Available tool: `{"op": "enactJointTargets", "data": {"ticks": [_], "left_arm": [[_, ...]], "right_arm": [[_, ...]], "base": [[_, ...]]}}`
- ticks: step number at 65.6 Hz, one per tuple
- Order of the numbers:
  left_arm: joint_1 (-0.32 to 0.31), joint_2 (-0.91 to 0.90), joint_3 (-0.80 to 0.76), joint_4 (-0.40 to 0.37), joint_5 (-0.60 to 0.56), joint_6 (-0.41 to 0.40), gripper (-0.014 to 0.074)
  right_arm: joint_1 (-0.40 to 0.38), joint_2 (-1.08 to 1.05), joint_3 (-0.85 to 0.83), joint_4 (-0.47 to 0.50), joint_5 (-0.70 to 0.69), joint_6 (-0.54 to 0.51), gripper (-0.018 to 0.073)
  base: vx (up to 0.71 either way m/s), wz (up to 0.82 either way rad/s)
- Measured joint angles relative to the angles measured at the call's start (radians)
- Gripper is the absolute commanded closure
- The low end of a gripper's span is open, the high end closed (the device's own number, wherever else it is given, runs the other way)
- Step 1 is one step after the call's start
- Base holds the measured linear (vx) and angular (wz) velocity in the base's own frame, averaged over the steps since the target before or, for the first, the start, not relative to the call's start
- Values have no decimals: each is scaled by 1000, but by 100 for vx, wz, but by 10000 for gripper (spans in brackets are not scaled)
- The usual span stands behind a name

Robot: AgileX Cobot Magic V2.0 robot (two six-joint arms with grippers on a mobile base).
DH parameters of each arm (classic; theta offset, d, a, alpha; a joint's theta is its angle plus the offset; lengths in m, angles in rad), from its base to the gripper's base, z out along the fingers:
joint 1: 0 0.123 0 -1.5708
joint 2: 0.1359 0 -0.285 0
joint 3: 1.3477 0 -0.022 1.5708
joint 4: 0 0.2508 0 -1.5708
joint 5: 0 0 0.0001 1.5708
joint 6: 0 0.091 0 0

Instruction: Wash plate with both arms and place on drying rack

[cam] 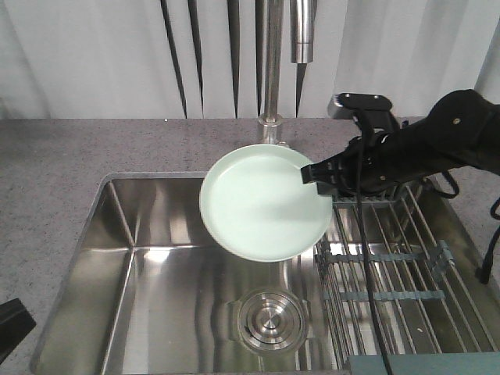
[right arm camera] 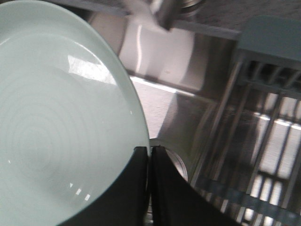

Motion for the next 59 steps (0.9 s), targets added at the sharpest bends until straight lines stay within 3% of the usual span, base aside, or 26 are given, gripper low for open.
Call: {"op": "enactJointTargets", "data": {"ticks": [16, 25, 34, 42, 51, 59], "left_arm": [[0, 0, 0, 0, -17, 0, 603], [0, 0, 0, 0, -18, 0, 602], [0, 0, 0, 0, -18, 0, 602], [0, 0, 0, 0, -18, 0, 602], [0, 0, 0, 0, -19, 0, 602], [0, 0, 0, 0, -19, 0, 602]], "right_arm": [[-167, -77, -6, -133, 165, 12, 563], [-182, -199, 11, -160, 284, 15, 563], [-120, -337, 114, -119, 323, 24, 563], [-5, -399, 213, -40, 301, 36, 563], [138, -366, 236, -1, 165, 92, 563], [181, -272, 195, 10, 33, 131, 563]], "base": [[0, 0], [0, 0], [0, 0], [0, 0], [0, 0], [0, 0]]}}
